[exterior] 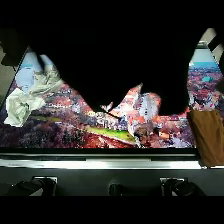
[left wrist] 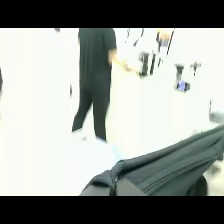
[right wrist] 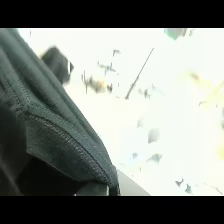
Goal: Fold the shirts.
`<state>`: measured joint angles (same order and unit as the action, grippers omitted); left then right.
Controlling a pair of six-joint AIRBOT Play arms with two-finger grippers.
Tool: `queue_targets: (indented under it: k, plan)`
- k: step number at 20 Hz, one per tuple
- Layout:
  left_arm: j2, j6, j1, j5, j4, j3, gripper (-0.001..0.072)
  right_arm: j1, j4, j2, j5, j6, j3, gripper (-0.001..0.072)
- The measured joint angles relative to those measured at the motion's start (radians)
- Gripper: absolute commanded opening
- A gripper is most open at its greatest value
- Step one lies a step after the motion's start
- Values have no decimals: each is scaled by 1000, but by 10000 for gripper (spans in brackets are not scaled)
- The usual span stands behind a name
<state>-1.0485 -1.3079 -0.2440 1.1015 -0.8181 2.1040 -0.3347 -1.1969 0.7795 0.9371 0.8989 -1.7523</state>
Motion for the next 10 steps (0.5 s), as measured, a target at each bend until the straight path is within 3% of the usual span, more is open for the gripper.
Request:
queue_targets:
  k: [5,10]
  plan:
    - [45,-9,-4,-86,-45,7,31,0,14,5,-1,58,-42,40]
    - [-35,-9,-2,-128,-179,-79,31,0,-97,140,190,219,-49,41]
